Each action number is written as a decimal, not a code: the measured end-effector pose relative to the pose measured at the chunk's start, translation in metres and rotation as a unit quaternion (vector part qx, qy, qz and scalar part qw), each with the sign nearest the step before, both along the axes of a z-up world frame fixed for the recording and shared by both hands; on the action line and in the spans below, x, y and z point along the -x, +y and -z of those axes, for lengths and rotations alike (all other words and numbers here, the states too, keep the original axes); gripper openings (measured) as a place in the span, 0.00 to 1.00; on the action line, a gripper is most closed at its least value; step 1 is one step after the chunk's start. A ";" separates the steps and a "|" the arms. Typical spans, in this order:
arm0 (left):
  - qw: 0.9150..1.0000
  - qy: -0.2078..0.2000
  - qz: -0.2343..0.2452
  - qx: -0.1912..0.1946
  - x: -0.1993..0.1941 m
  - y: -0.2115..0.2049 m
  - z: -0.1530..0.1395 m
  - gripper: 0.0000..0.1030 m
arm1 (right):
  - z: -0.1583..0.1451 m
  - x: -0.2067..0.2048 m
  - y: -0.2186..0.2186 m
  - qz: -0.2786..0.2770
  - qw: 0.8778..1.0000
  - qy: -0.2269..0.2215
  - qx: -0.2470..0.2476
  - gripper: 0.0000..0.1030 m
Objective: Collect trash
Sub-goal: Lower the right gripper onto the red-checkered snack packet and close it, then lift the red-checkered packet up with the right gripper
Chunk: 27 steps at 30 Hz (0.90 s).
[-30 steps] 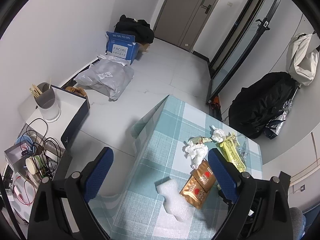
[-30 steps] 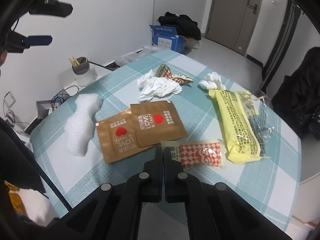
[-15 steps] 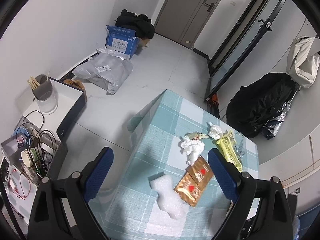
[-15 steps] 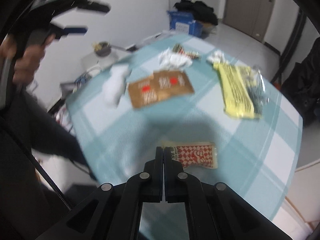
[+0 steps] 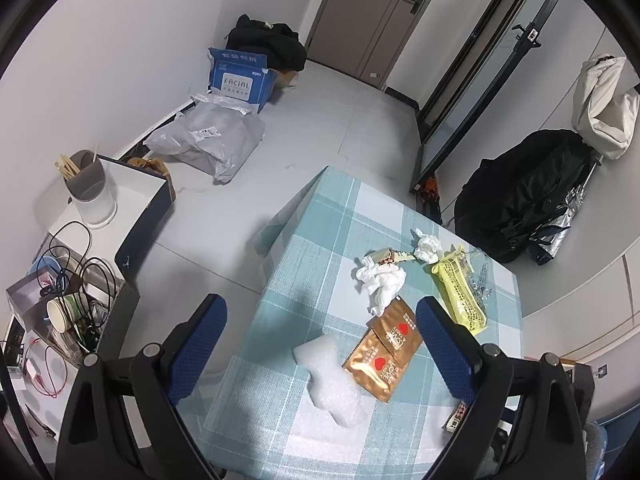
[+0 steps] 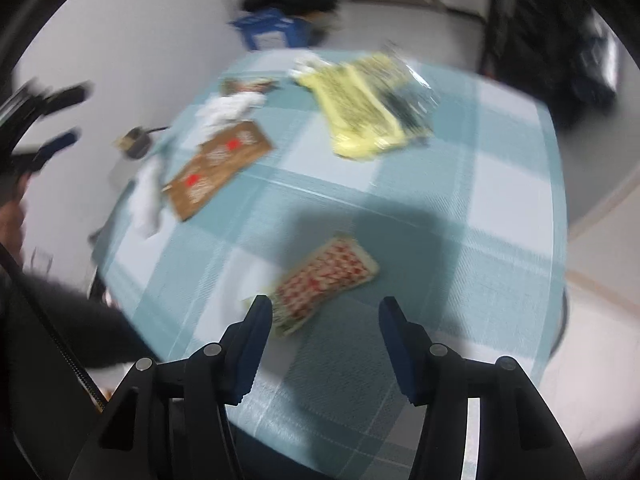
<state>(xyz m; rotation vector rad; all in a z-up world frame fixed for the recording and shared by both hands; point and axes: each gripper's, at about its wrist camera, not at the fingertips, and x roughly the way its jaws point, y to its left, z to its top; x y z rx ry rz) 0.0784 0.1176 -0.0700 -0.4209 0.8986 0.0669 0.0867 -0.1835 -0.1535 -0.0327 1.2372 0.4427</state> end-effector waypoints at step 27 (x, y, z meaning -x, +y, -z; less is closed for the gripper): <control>0.995 0.086 0.037 0.015 -0.002 0.001 0.037 0.91 | 0.010 -0.010 0.058 -0.005 0.995 -0.075 0.058 0.03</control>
